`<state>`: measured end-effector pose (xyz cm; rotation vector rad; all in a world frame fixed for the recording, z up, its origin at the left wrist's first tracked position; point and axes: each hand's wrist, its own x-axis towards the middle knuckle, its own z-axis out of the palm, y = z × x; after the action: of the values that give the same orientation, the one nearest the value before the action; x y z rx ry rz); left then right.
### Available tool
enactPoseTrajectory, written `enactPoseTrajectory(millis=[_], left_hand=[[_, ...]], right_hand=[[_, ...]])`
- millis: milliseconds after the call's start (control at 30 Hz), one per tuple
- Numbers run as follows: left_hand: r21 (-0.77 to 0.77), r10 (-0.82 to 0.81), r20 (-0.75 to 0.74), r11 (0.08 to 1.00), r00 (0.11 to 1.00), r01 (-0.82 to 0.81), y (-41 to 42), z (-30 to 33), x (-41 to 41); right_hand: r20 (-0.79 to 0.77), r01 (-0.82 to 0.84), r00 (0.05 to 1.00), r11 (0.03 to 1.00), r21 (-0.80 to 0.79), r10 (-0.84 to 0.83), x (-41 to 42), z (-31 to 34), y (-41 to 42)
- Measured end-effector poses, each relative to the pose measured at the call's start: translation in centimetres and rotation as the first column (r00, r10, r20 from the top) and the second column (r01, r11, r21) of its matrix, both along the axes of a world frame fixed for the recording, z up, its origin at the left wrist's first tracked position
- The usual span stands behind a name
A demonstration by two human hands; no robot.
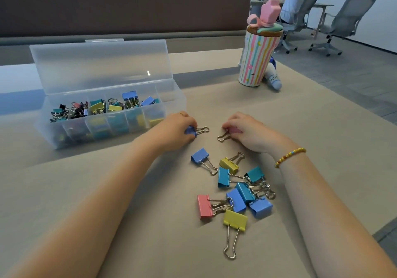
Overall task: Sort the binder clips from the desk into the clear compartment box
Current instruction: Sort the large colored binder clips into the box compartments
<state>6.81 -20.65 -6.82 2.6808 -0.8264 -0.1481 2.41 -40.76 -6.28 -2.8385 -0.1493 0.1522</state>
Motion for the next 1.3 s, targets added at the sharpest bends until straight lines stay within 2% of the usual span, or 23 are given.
enactPoseTrajectory(millis=[167,400,567,600,667,733,767,867,933,1000,1100,1167,1300], left_hand=[[-0.022,0.019,-0.016,1.0,1.0,-0.019,0.3,0.2,0.4],[-0.31,0.084,-0.06,0.945,0.995,-0.099,1.4,1.9,0.7],[-0.4,0.088,-0.077,0.91,0.993,-0.111,1.9,2.7,0.3],[-0.432,0.081,-0.088,0.895,0.993,-0.111,2.1,3.2,0.1],[-0.54,0.087,-0.117,0.83,0.989,-0.137,2.9,4.0,0.2],[-0.635,0.17,-0.089,0.749,0.981,-0.187,4.0,4.7,0.7],[-0.666,0.239,-0.066,0.712,0.969,-0.221,4.7,4.9,1.1],[-0.728,0.427,-0.039,0.607,0.903,-0.319,6.7,4.7,2.5],[-0.735,0.486,-0.041,0.578,0.873,-0.356,7.8,4.4,3.4],[-0.724,0.504,-0.049,0.576,0.862,-0.378,8.5,4.1,4.2],[-0.719,0.522,-0.049,0.573,0.851,-0.393,9.1,3.8,5.2],[-0.721,0.52,-0.047,0.574,0.853,-0.389,9.3,3.5,5.7],[-0.724,0.516,-0.042,0.574,0.856,-0.382,9.3,3.1,6.1]], right_hand=[[-0.132,-0.05,0.99,0.999,-0.012,0.048,-0.6,0.4,-0.5],[0.029,-0.047,0.998,0.997,-0.065,0.049,0.2,-0.2,1.2],[0.135,-0.036,0.99,0.999,-0.039,0.041,0.2,-0.7,2.4],[0.166,-0.025,0.986,0.999,0.024,0.021,0.2,-0.4,2.5],[0.232,-0.008,0.971,0.964,0.266,-0.056,0.1,0.7,2.7],[0.282,-0.033,0.952,0.87,0.492,-0.123,0.5,2.0,3.8],[0.314,-0.056,0.94,0.848,0.526,-0.133,1.0,2.6,4.5],[0.369,-0.096,0.926,0.89,0.446,-0.085,2.8,4.0,7.7],[0.349,-0.099,0.936,0.913,0.395,-0.05,4.4,4.5,10.0],[0.288,-0.071,0.957,0.943,0.325,-0.028,6.2,4.6,12.0],[0.19,-0.02,0.982,0.997,0.072,0.006,8.2,4.7,13.9],[0.185,-0.018,0.982,0.998,-0.063,0.029,8.9,4.8,14.8],[0.191,-0.015,0.981,0.994,-0.108,0.035,9.4,4.7,16.0]])
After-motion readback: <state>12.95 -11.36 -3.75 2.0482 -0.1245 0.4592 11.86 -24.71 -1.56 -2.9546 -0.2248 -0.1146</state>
